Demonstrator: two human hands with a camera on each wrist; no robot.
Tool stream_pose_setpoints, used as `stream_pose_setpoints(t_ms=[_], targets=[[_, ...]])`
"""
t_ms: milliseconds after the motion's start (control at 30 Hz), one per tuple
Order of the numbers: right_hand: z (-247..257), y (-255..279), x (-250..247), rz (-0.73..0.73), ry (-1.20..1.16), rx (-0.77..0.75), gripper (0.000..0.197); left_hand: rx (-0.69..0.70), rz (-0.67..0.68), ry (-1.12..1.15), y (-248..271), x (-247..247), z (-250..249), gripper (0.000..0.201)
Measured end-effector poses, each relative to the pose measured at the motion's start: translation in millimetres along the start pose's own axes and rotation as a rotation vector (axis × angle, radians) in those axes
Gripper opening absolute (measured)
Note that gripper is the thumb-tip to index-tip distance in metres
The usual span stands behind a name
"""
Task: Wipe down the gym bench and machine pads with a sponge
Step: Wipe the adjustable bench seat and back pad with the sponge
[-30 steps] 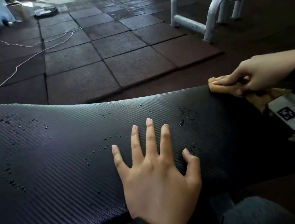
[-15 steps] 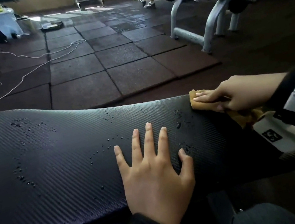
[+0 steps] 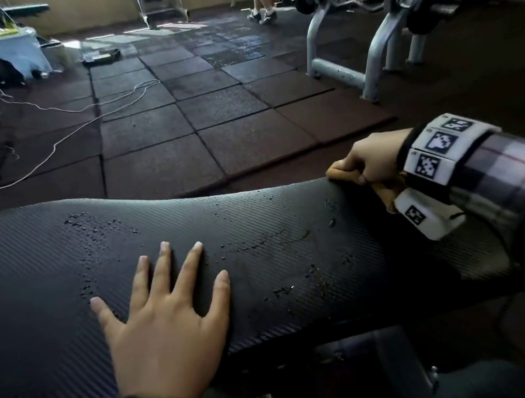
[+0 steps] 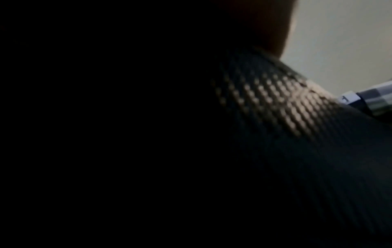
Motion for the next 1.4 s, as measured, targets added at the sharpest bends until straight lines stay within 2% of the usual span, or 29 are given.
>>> stream_pose_setpoints(t_ms=[233,367,433,533,633,767,933,1067,1133,1267,1400], targets=[[75,-4,-12,-0.082,-0.09,-0.25,0.043,0.011,-0.033,-0.007,3,5,2,0.069],[76,16,-8,-0.077,-0.221,-0.363,0.054,0.007,-0.026,-0.024,5,8,2,0.067],[58,22,0,-0.031,-0.221,-0.356,0.06,0.015,-0.021,-0.034,5,9,2,0.066],[20,23,8,0.028,-0.172,-0.256,0.062,0.014,-0.027,-0.052,5,9,2,0.063],[-3,10,3,0.007,-0.117,-0.151,0.06,0.006,-0.043,-0.048,4,8,0,0.062],[16,-13,-6,-0.036,-0.017,-0.111,0.055,-0.019,-0.036,-0.033,4,7,0,0.065],[75,-8,-16,-0.093,-0.076,-0.32,0.056,-0.053,-0.065,-0.009,2,2,0,0.068],[71,19,-6,-0.064,-0.171,-0.409,0.06,-0.058,-0.081,-0.016,2,2,1,0.071],[49,26,-1,-0.043,-0.178,-0.375,0.062,-0.06,-0.091,-0.006,2,2,1,0.071],[10,22,0,-0.038,-0.093,-0.202,0.059,-0.055,-0.092,-0.005,3,3,0,0.069],[25,2,-9,-0.087,0.01,-0.142,0.044,-0.053,-0.091,0.0,4,3,0,0.068]])
Point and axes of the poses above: each hand's wrist, its own y-axis away from the middle knuckle, its own x-axis out of the palm, z = x × y, the point moved 10 cm from there along -y, towards the middle knuckle, and after that the axes turned 11 degrees about -z, right-handed, at the moved point
